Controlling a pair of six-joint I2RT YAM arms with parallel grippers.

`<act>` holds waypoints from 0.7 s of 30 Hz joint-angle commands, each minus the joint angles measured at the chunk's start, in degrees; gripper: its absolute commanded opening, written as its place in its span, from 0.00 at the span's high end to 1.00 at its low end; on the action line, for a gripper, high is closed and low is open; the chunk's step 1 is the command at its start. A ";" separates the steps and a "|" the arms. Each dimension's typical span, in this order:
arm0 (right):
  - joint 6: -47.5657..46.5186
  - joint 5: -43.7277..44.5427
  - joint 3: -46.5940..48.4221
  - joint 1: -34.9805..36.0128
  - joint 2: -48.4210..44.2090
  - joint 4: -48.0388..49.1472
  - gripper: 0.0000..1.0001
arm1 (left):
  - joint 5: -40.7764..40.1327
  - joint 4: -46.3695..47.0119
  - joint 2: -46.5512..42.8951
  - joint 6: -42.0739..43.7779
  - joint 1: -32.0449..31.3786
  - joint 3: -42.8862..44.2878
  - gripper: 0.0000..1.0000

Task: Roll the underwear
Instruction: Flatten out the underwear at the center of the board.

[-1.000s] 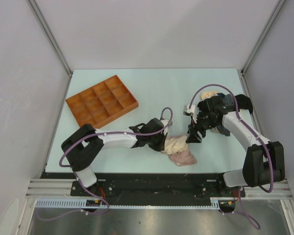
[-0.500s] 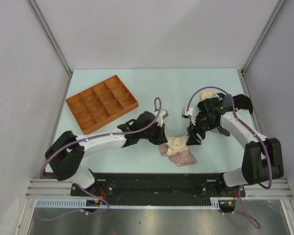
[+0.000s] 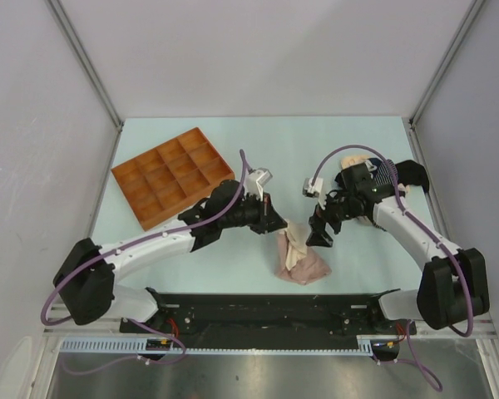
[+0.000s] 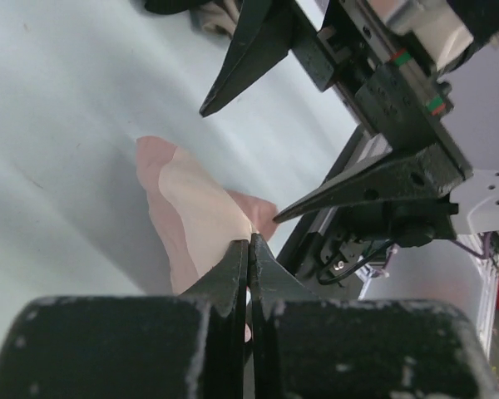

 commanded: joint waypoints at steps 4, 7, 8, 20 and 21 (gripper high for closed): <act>7.96 2.47 -0.71 5.66 -1.36 7.41 0.00 | 1.12 6.08 -5.07 -5.46 1.27 1.02 1.00; 8.85 1.51 -0.97 6.19 -1.19 7.93 0.00 | -0.02 6.87 -6.91 -6.51 1.71 0.67 1.00; 9.46 1.33 -1.32 6.36 -1.27 8.19 0.00 | -0.20 7.57 -7.61 -7.13 1.80 0.49 1.00; 19.82 -5.16 -1.68 9.44 1.10 16.19 0.01 | 0.77 10.38 -10.35 -10.38 3.29 0.49 1.00; 20.88 -5.61 -1.68 9.44 1.27 18.28 0.01 | 0.86 10.56 -10.69 -10.56 3.29 0.49 1.00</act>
